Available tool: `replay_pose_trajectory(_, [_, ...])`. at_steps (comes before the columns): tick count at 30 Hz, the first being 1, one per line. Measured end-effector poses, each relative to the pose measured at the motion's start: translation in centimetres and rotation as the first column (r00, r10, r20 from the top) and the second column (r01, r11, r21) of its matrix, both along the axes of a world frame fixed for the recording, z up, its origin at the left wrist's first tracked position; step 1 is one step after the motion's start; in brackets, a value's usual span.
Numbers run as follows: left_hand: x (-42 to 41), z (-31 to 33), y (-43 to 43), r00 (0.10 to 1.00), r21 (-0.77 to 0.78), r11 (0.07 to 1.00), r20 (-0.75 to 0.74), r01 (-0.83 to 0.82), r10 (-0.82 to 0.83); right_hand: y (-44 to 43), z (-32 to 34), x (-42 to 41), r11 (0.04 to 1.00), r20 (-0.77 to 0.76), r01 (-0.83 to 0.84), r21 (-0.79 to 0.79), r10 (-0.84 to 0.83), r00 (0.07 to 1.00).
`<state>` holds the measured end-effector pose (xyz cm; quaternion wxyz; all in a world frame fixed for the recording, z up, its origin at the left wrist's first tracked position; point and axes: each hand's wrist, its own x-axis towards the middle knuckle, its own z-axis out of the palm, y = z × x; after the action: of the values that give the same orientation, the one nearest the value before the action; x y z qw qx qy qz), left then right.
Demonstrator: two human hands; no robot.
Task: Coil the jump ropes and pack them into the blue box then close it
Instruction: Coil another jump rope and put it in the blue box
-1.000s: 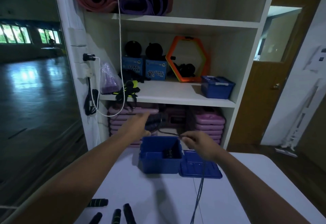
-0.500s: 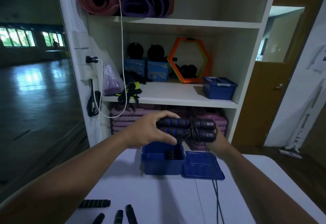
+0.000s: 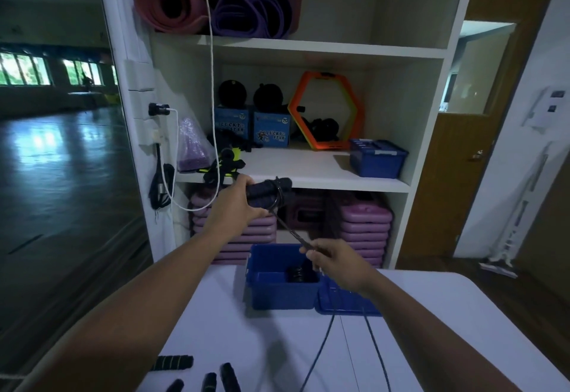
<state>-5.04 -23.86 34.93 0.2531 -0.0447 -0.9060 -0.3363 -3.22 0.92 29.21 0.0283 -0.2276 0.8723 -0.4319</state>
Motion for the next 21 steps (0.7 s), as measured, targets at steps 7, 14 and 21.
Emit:
replay_pose_trajectory(7, [0.6,-1.8,-0.4,0.936,-0.279,0.901,0.211,0.333,-0.281,0.0,5.0,-0.9,0.972,-0.371,0.050,0.232,0.041,0.928])
replay_pose_trajectory(14, [4.0,0.0,1.2,0.773,0.021,0.825,0.339,0.564,-0.537,1.8,6.7,-2.4,0.999,-0.324,0.051,-0.008,-0.051,0.945])
replay_pose_trajectory(21, [5.3,2.9,3.2,0.749,0.469,0.678,0.051,0.565,-0.660,4.1,2.8,-2.4,0.847,0.123,0.029,-0.531,0.043,0.991])
